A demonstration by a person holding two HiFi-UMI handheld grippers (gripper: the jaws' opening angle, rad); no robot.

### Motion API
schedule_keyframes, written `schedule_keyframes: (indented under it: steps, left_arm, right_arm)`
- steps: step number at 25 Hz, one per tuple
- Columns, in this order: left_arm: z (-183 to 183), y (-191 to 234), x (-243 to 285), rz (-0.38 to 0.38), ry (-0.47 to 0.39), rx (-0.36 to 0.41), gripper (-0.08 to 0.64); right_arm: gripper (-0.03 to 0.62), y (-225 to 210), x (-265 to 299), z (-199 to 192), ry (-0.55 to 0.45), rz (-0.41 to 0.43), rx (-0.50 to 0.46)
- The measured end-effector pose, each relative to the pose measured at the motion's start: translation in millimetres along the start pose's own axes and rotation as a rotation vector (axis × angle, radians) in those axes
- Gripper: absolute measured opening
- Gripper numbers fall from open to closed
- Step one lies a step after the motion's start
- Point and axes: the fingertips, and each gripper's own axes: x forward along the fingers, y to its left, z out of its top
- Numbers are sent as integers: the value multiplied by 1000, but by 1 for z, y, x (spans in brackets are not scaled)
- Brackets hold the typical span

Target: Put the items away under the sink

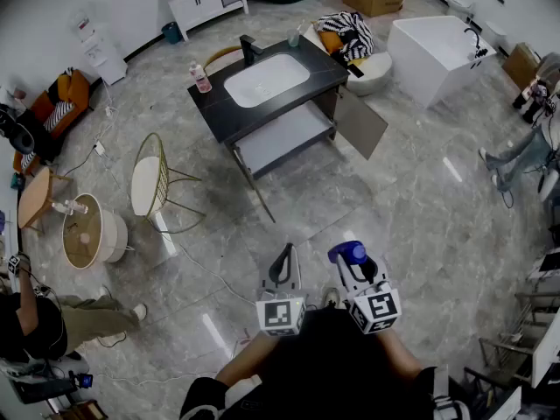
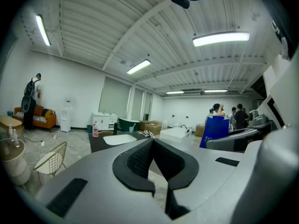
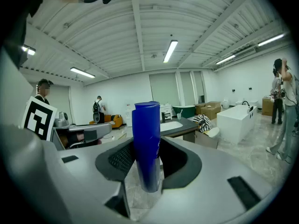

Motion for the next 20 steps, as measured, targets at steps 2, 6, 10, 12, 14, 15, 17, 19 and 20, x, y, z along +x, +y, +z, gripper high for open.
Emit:
schedule_keyframes:
  steps: [2, 6, 10, 12, 14, 15, 17, 19, 20]
  left_arm:
    - [1, 5, 1, -2, -8, 2, 16]
    - [-3, 11, -1, -10, 13, 6, 15]
    - [-1, 17, 0, -20, 11, 9, 15]
    - [2, 21, 2, -24, -3, -5, 16]
    - [1, 25, 2, -33, 1, -14, 15]
    - [1, 28, 2, -37, 2, -16, 16]
    - [2, 36, 3, -45, -2, -12, 16]
    - [3, 45, 4, -53, -2, -13, 15]
    - [3, 49, 5, -57, 3, -17, 15]
  right_arm:
    - [152, 4, 4, 1, -5, 1, -2]
    - [152, 10, 8, 1, -11, -1, -7]
    - [152, 15, 12, 6, -18, -7, -10]
    - [152, 18, 15, 9, -30, -10, 0]
    - [152, 23, 19, 10, -36, -16, 17]
    - [152, 25, 21, 10, -39, -19, 24]
    - [152, 30, 26, 9, -37, -26, 30]
    - [152, 35, 32, 9, -29, -39, 32]
    - [152, 38, 35, 8, -26, -44, 34]
